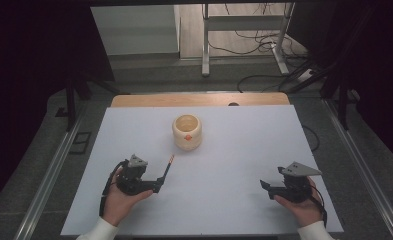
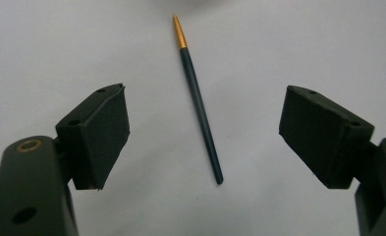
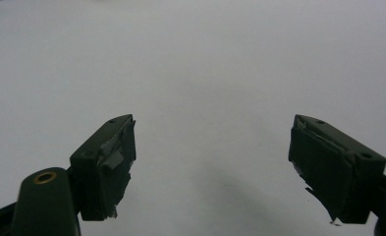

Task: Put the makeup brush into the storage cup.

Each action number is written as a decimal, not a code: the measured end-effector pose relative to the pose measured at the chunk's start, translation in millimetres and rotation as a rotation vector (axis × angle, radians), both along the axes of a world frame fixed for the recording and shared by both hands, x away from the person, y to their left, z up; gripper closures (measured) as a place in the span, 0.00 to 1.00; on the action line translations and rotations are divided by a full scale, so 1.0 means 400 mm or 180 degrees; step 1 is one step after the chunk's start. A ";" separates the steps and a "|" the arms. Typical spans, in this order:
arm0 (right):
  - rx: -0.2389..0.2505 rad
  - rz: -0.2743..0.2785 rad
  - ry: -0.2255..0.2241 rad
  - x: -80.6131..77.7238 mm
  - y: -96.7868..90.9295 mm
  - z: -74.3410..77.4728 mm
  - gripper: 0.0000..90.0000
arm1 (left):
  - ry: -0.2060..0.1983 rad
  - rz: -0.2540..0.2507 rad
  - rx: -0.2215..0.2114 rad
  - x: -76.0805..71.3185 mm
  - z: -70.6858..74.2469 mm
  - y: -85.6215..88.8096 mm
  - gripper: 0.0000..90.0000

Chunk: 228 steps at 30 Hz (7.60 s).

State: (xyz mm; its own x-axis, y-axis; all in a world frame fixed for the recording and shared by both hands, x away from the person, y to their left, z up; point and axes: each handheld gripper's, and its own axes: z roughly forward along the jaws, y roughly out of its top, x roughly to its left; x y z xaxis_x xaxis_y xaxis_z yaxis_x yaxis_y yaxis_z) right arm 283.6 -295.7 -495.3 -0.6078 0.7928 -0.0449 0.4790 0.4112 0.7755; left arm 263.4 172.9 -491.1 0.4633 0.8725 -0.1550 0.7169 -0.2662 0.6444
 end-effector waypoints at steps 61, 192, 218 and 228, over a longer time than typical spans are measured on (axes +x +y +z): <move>-0.0047 -0.0030 0.0034 0.002 0.003 -0.005 0.21 | 0.0470 -0.0179 0.0397 0.131 -0.024 -0.068 0.22; -0.0074 -0.0102 0.0059 0.006 -0.003 -0.007 0.21 | 0.0459 -0.0274 0.0375 0.164 0.134 -0.023 0.93; -0.0059 -0.0102 0.0060 0.006 -0.004 -0.007 0.21 | 0.0237 -0.0318 0.0180 0.186 0.198 -0.007 0.93; -0.0070 -0.0095 0.0070 0.007 -0.004 -0.008 0.21 | 0.0250 -0.0321 0.0136 0.201 0.202 -0.009 0.93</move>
